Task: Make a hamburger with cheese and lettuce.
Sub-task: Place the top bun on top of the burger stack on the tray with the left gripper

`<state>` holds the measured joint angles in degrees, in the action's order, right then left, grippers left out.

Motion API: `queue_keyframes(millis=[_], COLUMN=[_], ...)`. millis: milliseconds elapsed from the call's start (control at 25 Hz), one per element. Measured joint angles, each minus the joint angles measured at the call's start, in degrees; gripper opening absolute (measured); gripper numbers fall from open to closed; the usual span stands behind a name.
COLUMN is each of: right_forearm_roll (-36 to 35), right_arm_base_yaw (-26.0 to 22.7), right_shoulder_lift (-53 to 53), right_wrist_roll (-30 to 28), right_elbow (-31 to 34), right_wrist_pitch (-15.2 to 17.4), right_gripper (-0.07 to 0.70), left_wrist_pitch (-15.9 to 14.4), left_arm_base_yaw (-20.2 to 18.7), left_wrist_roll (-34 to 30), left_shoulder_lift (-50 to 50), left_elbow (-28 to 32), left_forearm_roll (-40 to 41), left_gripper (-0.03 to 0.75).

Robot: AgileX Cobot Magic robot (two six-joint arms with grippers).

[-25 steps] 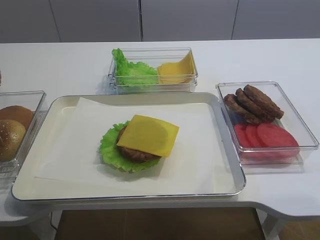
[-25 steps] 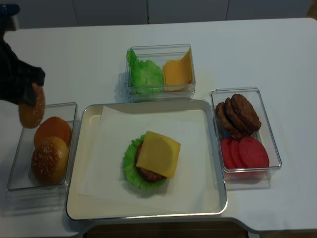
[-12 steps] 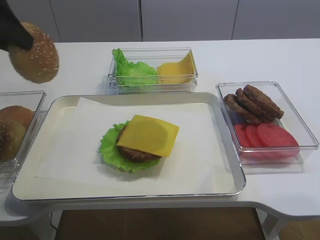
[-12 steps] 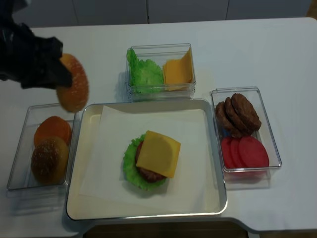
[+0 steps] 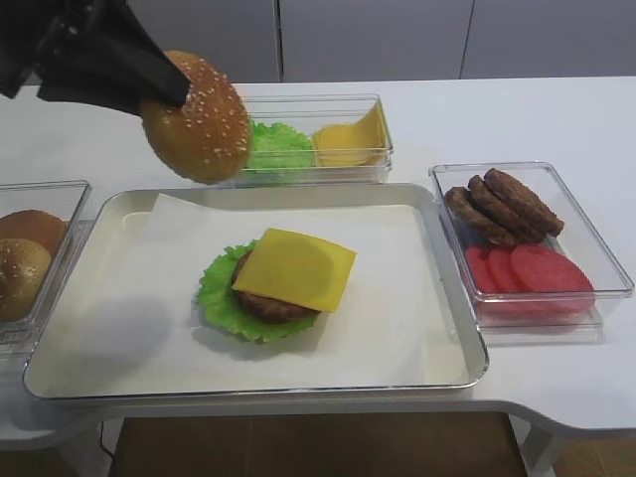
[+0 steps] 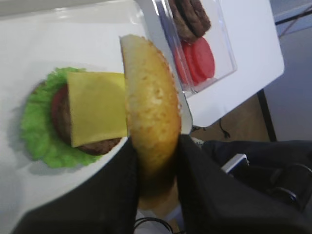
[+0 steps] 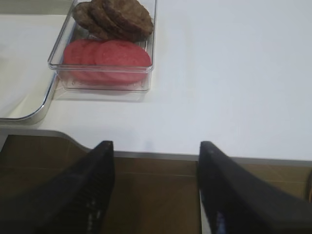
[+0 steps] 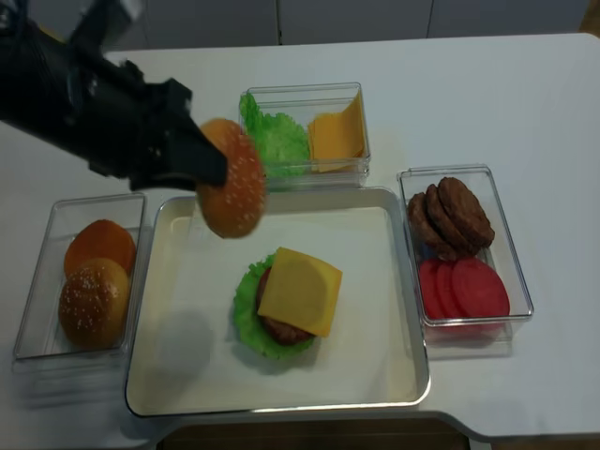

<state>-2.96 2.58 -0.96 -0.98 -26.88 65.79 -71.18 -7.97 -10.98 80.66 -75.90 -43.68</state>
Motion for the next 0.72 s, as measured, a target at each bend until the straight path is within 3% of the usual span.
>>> queue_keyframes(millis=[440,720], right_forearm_roll=[0.00,0.00], right_arm_base_yaw=[0.00,0.00], right_shoulder_lift=[0.00,0.00], right_wrist_roll=[0.00,0.00], right_elbow=[0.00,0.00], right_wrist_pitch=[0.00,0.00], right_gripper=[0.431,0.431], left_wrist_pitch=[0.87,1.80], left_arm_base_yaw=[-4.10,-4.94], left_wrist_roll=[-9.32,-11.38], left_shoulder_lift=[3.22,9.31], left_elbow=[6.20,6.31], left_forearm_roll=[-12.81,-14.31], left_gripper=[0.160,0.159])
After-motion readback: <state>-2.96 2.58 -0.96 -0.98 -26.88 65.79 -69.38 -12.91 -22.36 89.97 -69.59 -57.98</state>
